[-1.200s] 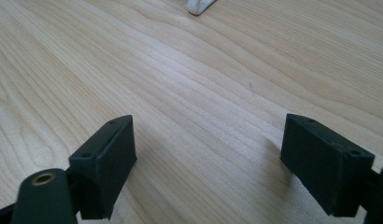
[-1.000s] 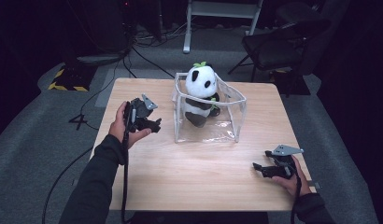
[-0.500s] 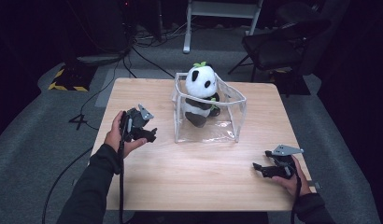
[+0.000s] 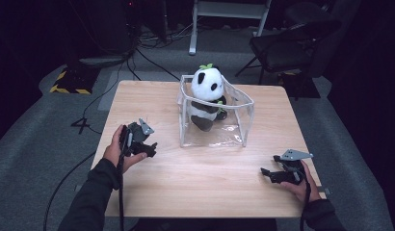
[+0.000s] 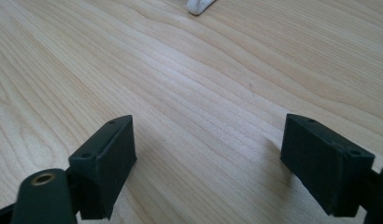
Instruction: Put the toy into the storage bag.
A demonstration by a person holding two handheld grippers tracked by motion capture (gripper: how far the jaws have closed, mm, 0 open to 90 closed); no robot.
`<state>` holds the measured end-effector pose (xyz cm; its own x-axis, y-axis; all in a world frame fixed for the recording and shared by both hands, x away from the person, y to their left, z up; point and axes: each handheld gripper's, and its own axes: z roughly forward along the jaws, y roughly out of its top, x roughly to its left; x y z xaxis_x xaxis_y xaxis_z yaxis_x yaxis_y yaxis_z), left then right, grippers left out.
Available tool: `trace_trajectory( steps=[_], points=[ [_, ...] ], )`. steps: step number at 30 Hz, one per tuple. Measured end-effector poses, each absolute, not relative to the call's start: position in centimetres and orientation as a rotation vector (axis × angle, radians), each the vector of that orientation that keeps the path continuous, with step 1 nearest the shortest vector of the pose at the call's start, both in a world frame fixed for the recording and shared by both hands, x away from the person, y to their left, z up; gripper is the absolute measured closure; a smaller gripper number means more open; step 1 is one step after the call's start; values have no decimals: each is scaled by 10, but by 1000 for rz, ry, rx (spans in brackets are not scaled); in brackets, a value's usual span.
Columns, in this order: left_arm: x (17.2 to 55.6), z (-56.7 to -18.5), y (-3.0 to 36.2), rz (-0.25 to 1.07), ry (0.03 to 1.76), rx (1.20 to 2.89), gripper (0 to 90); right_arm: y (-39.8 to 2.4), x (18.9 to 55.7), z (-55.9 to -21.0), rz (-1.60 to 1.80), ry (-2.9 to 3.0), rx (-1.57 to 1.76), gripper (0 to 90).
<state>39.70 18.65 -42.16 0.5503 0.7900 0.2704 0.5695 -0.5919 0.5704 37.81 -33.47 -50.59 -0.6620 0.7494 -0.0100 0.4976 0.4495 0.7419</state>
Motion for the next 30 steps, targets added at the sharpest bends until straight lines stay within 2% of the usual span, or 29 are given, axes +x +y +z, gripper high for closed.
trace_trajectory(
  steps=[14,30],
  points=[
    [377,-445,197,732,1112,2416,164,-335,378,-506,1046,2368,1061,178],
    [358,-466,214,707,1123,2374,164,-335,378,-506,1045,2368,1062,178]
  ],
)
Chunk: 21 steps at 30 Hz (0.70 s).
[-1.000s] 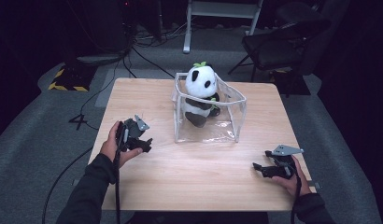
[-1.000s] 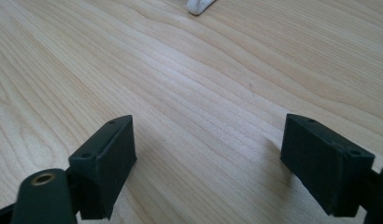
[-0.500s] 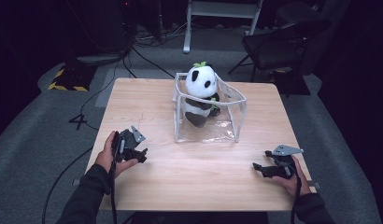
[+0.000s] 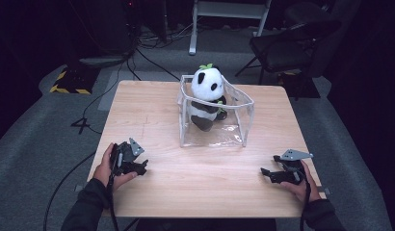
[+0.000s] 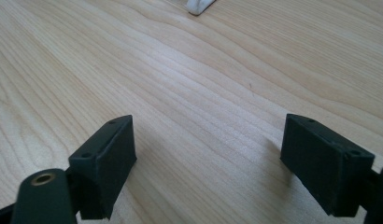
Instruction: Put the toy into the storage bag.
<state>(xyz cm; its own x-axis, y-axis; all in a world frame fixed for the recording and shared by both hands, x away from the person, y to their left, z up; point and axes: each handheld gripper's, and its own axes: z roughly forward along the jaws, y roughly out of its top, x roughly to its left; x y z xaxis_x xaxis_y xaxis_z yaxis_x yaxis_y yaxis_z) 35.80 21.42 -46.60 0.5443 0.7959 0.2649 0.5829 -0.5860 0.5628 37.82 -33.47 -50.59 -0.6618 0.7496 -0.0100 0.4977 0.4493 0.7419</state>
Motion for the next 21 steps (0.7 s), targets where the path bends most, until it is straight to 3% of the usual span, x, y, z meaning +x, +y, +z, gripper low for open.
trace_trajectory(
  steps=[21],
  points=[
    [340,-492,236,651,1209,2288,164,-335,378,-506,1044,2363,1064,178]
  ],
)
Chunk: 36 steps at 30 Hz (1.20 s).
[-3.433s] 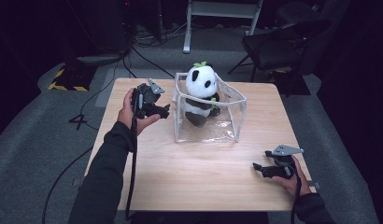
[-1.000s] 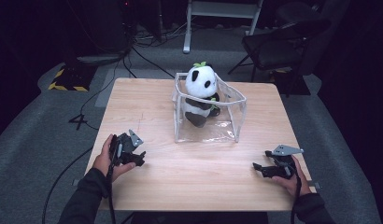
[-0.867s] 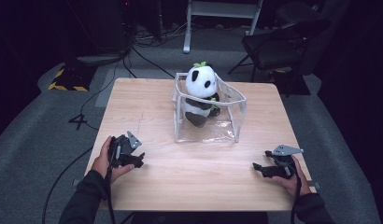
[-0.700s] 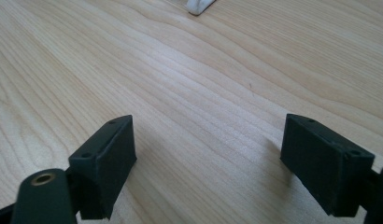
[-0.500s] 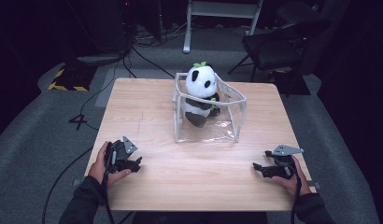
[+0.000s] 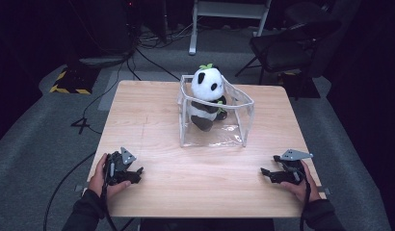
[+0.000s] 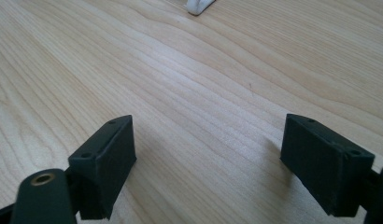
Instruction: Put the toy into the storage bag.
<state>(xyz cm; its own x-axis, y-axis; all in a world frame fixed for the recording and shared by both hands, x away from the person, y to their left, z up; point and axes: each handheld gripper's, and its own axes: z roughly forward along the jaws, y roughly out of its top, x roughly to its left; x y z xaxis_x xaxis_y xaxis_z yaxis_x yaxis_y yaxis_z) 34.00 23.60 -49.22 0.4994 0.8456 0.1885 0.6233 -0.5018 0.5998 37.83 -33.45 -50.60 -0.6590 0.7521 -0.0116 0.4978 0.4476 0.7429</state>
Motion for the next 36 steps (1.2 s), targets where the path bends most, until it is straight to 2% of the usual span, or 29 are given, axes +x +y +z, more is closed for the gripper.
trace_trajectory(
  steps=[17,23,36],
  points=[
    [322,-502,261,564,1304,2123,160,-335,378,-506,1042,2363,1066,176],
    [313,-508,272,529,1380,2013,152,-334,378,-506,1042,2363,1066,176],
    [303,-508,274,536,1440,1981,153,-335,378,-506,1042,2364,1068,176]
  ],
)
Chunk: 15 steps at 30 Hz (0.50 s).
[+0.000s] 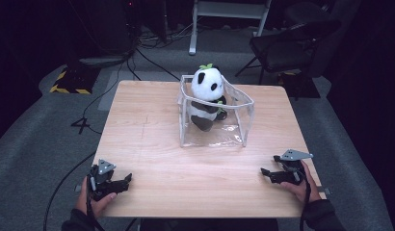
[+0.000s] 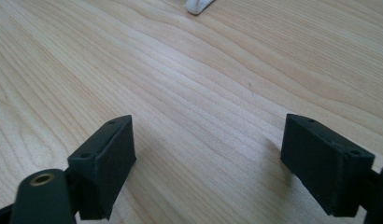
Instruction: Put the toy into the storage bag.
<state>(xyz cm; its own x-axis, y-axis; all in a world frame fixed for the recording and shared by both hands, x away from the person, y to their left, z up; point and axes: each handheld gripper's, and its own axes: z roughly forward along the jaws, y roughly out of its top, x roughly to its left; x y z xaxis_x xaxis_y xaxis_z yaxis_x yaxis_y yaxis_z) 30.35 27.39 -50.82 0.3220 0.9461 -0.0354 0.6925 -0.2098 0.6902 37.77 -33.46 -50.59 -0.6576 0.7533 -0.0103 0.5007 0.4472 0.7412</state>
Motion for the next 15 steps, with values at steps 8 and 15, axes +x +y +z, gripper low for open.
trace_trajectory(
  steps=[8,15],
  points=[
    [304,-508,274,534,1437,1980,150,-335,378,-506,1043,2365,1067,177],
    [305,-508,274,532,1430,1984,147,-335,378,-506,1042,2365,1068,176]
  ],
)
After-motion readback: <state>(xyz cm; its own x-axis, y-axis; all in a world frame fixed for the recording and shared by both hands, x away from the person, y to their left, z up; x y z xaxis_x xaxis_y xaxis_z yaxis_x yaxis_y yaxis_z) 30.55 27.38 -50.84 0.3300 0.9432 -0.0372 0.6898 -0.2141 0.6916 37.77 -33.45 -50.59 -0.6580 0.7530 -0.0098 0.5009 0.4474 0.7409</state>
